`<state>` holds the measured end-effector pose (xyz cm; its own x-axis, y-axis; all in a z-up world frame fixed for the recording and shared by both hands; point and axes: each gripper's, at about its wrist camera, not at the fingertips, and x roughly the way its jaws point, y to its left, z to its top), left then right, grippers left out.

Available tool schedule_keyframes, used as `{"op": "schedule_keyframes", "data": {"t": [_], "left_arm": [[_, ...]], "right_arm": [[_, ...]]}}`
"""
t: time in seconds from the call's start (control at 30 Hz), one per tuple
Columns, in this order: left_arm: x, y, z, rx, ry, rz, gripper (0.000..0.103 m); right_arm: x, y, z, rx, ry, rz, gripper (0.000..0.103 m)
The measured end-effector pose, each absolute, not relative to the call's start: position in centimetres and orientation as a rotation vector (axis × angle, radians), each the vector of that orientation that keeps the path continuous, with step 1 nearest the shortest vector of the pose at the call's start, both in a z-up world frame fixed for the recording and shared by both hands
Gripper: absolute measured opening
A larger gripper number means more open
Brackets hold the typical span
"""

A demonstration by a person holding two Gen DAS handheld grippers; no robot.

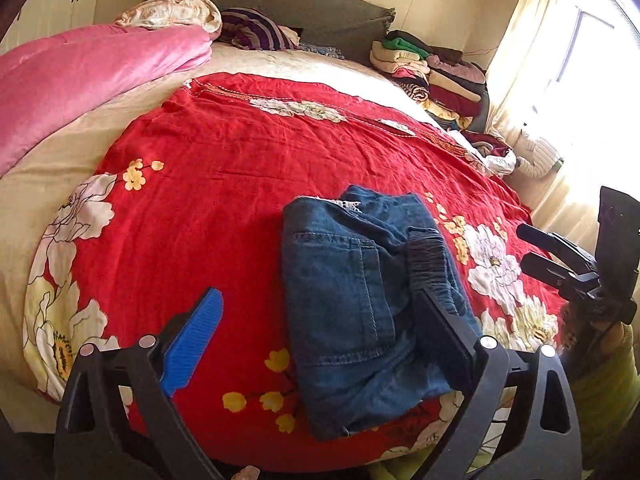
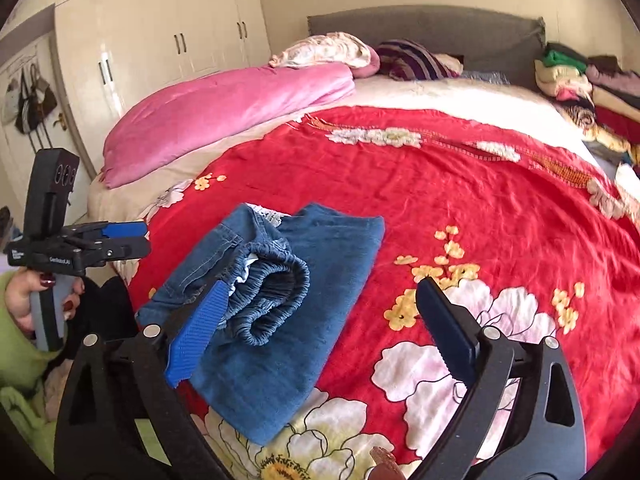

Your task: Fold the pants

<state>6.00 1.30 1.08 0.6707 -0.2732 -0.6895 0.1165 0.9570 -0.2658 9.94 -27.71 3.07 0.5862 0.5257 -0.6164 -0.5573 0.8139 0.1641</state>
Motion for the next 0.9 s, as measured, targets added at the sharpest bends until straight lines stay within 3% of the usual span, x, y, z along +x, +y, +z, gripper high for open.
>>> {"op": "schedule_keyframes", "data": {"t": [0.37,0.6,0.73,0.8,0.87,0.9], "left_arm": [[9.2,-0.5,-1.7,-0.126,0.875,-0.222,0.095],[10.9,-1.2,-4.1,-0.116,0.926,-0.234,0.095],[11.3,-1.5,-4.8,-0.129,0.926,-0.248,0.082],[11.4,-1.6,-4.8,-0.142,0.923,-0.266,0.069],[11.5,-1.8,-4.8,-0.16,0.923,-0.284,0.056],[11.5,-2.0,-4.8,-0.152,0.92,-0.283,0.054]], "right_arm": [[13.1,-26.7,-0.8,0.056,0.864,0.589,0.089],[14.5,-25.8,-4.3,0.115,0.984,0.625,0.079],[14.6,-25.7,-4.9,0.136,0.979,0.644,0.079],[14.7,-25.6,-5.0,0.141,0.974,0.656,0.079],[14.8,-25.3,-5.0,0.135,0.964,0.68,0.073],[14.8,-25.1,-5.0,0.137,0.96,0.708,0.06]]}}
